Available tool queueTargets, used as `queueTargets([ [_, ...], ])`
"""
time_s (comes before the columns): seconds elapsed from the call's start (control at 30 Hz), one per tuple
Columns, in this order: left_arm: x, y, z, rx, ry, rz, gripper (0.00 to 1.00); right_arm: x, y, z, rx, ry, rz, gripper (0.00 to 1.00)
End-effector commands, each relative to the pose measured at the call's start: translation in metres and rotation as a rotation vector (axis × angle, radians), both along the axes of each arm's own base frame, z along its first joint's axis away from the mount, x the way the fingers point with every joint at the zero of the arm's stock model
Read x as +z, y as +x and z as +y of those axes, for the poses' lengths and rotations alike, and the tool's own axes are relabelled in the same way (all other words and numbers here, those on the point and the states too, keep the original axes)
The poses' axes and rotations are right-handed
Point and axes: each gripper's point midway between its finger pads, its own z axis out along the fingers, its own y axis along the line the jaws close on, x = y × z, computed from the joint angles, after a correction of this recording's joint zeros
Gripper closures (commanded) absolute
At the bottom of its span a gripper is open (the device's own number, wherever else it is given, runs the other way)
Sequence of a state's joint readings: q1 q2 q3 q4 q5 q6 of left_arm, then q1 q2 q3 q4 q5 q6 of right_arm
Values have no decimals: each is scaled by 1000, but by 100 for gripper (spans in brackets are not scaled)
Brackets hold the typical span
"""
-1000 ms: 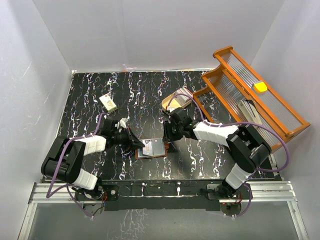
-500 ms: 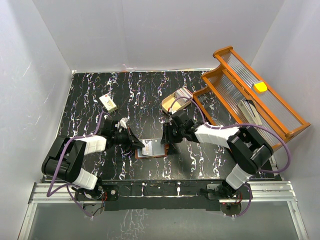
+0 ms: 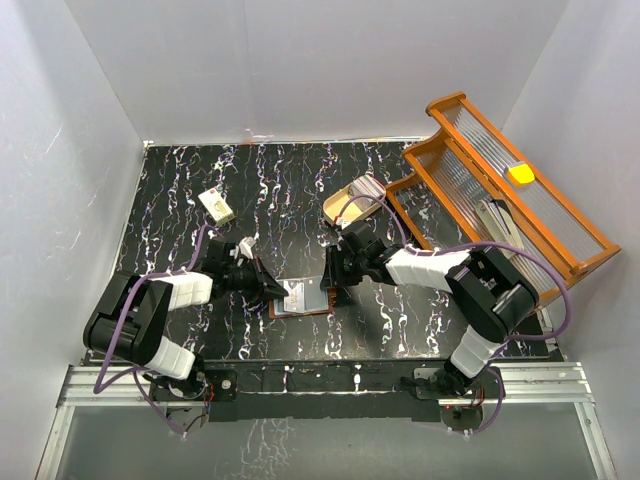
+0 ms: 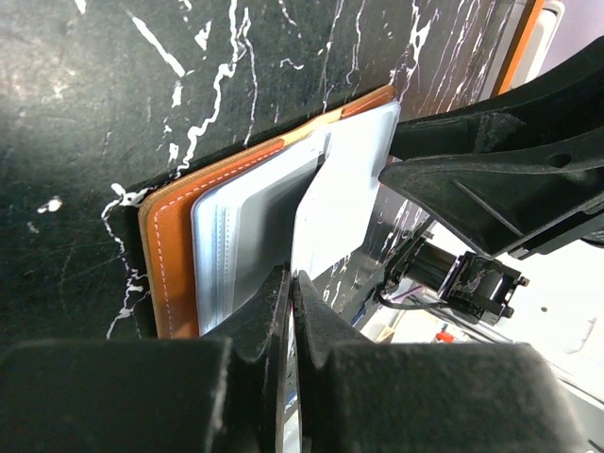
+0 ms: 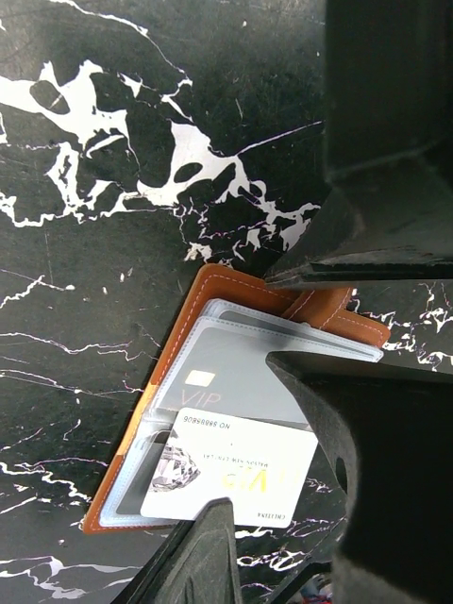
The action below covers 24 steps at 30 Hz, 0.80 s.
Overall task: Put the credit cards into the card holder
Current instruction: Insert the credit card into the card holder.
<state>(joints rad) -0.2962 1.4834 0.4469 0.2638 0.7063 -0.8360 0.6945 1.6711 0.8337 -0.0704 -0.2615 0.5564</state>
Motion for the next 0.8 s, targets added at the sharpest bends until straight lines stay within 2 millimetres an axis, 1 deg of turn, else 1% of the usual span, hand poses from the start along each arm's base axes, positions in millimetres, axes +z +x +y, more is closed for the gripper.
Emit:
queueTargets([
  [0.0,-3,-7,3,29,0,46,100,7,10,10,12,34,-44,70],
  [0.17,-8,-9,2,53,-22,50,100,6,8,11,14,44,-42,71],
  [0.33,-10,-7,-1,53,-22,44,100,7,8,10,12,38,-48,72],
  [0.53,-4,-3,0,67,-13,28,100,7,6,8,13,39,-50,72],
  [0.7,1,-7,5,80,32,89,100,10,7,6,8,35,-59,73],
  [0.77,5,-7,8,87,52,77,100,10,7,6,7,33,-62,73],
])
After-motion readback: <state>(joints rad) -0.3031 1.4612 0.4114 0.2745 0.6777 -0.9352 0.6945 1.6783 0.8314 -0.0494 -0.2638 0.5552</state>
